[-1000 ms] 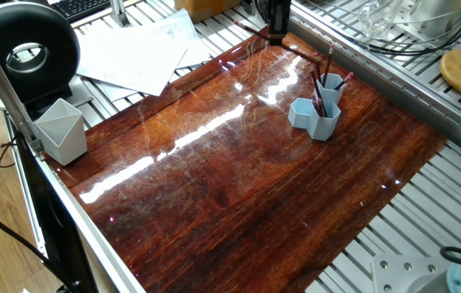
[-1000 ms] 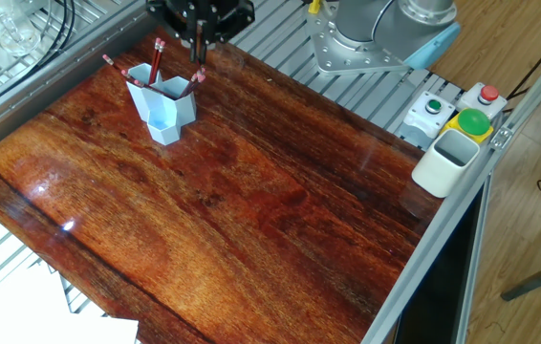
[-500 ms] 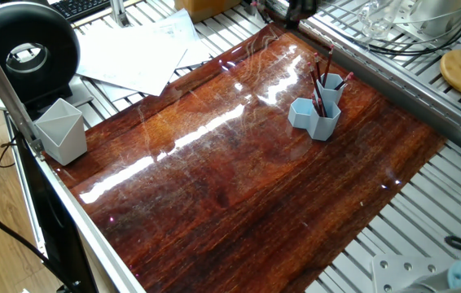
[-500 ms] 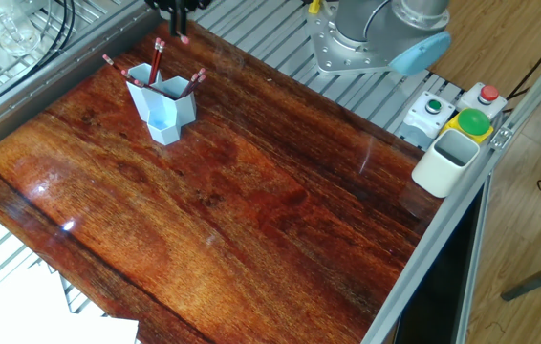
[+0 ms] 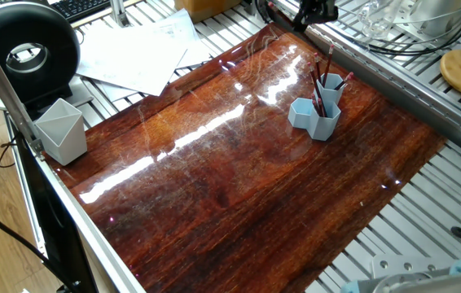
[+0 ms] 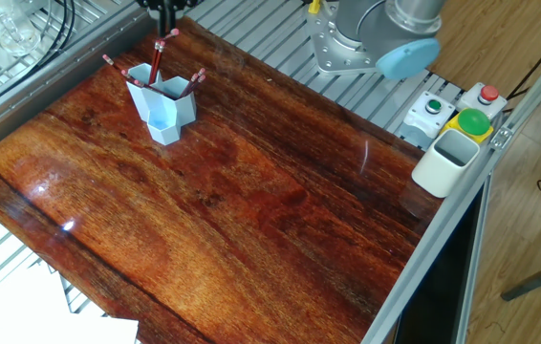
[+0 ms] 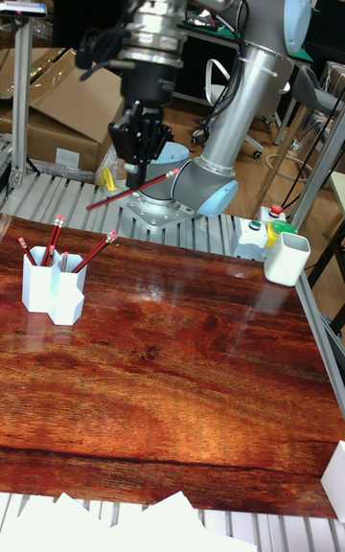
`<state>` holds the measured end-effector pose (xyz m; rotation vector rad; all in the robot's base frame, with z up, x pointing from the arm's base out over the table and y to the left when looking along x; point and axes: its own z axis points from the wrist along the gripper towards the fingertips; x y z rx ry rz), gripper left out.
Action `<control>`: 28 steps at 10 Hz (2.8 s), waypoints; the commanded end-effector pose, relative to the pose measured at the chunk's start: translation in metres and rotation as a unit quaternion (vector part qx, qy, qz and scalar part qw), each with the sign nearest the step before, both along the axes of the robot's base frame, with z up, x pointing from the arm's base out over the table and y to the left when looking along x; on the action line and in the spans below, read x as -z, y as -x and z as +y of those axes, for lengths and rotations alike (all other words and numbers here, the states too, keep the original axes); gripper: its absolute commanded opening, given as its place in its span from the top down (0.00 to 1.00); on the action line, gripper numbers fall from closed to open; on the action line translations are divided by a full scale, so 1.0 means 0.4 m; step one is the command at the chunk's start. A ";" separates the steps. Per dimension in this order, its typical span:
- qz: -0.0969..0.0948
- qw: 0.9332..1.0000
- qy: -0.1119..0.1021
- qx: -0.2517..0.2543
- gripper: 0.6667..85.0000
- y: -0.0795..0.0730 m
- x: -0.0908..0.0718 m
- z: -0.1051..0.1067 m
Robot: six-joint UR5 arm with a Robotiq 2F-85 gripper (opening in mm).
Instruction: Put the pen into the pen holder
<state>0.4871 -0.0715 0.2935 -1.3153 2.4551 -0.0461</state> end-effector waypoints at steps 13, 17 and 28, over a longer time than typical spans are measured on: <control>-0.007 0.996 0.045 0.081 1.00 0.011 0.062 -0.141; 0.002 0.997 -0.025 0.071 1.00 0.065 0.031 -0.084; -0.070 0.987 -0.138 0.051 1.00 0.101 0.117 -0.103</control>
